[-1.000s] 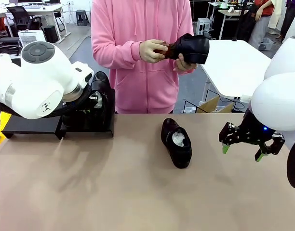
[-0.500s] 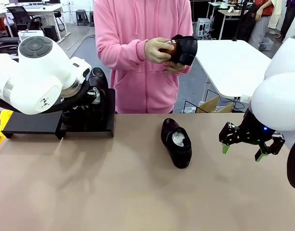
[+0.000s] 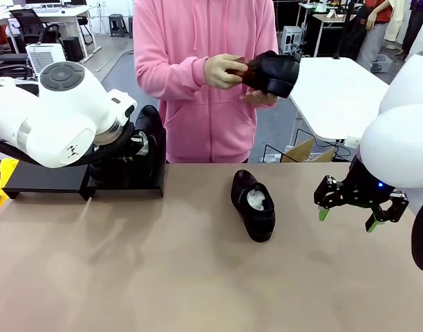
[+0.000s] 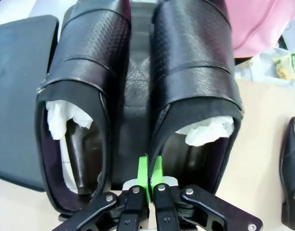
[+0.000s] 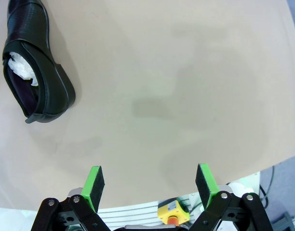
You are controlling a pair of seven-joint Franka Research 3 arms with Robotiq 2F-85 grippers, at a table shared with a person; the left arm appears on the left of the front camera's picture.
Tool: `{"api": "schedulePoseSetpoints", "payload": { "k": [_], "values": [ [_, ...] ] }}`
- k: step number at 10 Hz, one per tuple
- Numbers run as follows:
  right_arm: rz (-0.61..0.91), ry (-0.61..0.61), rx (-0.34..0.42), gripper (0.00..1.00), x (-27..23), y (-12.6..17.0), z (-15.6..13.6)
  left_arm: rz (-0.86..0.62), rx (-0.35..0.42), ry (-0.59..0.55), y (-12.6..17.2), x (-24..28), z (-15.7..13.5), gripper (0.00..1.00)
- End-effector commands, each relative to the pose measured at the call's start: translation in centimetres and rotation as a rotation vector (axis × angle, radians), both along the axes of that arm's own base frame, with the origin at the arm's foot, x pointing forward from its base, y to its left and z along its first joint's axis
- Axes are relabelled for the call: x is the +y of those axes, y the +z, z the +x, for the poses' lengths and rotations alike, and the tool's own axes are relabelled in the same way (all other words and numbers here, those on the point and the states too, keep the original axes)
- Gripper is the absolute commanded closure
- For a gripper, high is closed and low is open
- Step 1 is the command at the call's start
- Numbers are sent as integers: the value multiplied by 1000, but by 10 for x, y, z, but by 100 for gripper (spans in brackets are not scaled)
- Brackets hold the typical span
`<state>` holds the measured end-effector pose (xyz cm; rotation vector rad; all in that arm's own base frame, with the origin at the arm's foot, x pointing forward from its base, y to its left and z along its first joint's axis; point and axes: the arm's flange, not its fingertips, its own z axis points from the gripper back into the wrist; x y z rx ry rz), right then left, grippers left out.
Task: Organize the shoes by placing them on the stand.
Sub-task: Place the Shoe from the middle of the table onto the Shoes Stand, then pick up one Shoe and place it in the middle of the table.
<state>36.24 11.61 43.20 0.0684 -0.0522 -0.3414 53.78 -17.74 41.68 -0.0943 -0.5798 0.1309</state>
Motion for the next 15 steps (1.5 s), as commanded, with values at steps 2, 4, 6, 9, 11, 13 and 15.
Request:
{"api": "schedulePoseSetpoints", "payload": {
  "k": [2,4,6,9,11,13,15],
  "values": [
    [17,15,-9,0,-1,1,1,14,-40,-2,2,-5,1,71],
    [17,15,-9,0,-1,1,1,24,-39,27,8,2,-3,52],
    [17,15,-9,0,-1,1,1,26,-47,57,13,7,-7,52],
    [17,15,-9,0,-1,1,1,-7,-122,50,46,16,-40,52],
    [17,15,-9,0,-1,1,1,4,-83,32,38,10,-17,52],
    [17,15,-9,0,-1,1,1,4,-83,32,38,10,-17,52],
    [17,15,-9,0,-1,1,1,4,-83,32,38,10,-17,52]
  ]
}}
